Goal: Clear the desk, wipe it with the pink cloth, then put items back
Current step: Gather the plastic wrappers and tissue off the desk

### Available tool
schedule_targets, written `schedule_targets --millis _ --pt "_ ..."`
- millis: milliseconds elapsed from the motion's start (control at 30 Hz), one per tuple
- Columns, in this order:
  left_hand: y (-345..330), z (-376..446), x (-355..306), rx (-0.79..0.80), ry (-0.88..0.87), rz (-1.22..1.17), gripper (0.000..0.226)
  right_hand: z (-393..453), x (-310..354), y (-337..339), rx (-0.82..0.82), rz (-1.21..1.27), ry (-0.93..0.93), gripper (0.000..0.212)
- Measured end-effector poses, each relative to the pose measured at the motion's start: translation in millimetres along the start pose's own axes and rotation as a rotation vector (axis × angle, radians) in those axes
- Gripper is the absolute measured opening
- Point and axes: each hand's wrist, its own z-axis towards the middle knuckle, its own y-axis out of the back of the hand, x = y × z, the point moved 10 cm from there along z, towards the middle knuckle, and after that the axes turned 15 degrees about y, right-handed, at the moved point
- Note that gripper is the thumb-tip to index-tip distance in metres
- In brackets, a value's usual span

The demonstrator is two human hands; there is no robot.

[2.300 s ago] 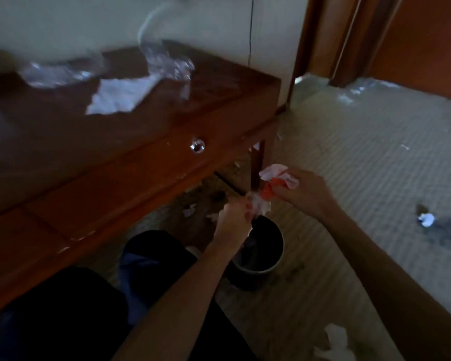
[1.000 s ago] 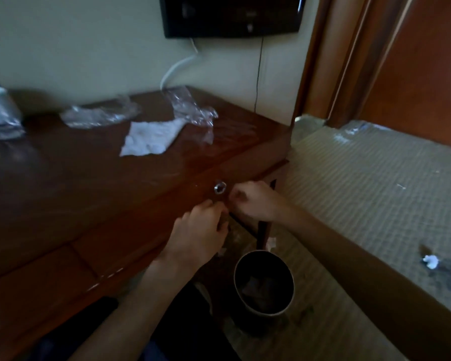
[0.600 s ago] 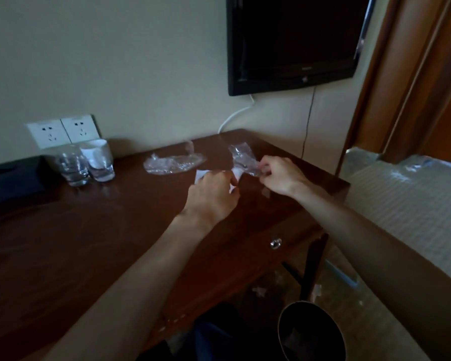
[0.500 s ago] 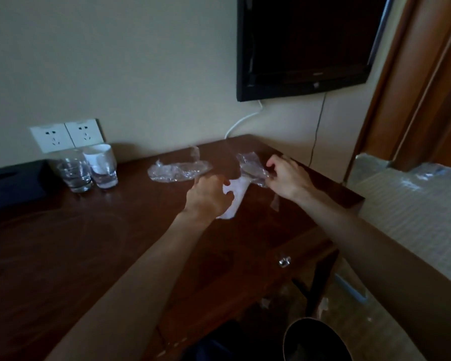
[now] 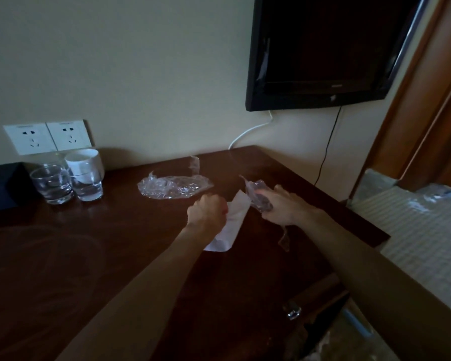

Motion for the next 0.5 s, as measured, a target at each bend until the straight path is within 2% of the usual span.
schedule_targets --millis 67,167,300,433,500 --pt "8 -4 0 -0.002 -0.028 -0.049 0.020 0 3 -2 -0.031 0.040 -0.001 0.051" --pt "33 -13 5 -0.024 -0.100 -0.100 0.027 -6 7 9 -0.182 0.146 -0.024 0.019" --pt "88 -39 37 -0.177 -0.220 -0.070 0.027 -12 28 26 -0.322 0.240 -0.016 0.023" --pt "136 -45 106 -0.273 -0.114 -0.037 0.018 6 78 54 -0.420 0.244 0.051 0.024" --pt "150 -43 133 -0.260 -0.055 -0.035 0.023 23 112 64 -0.448 0.198 0.101 0.019"
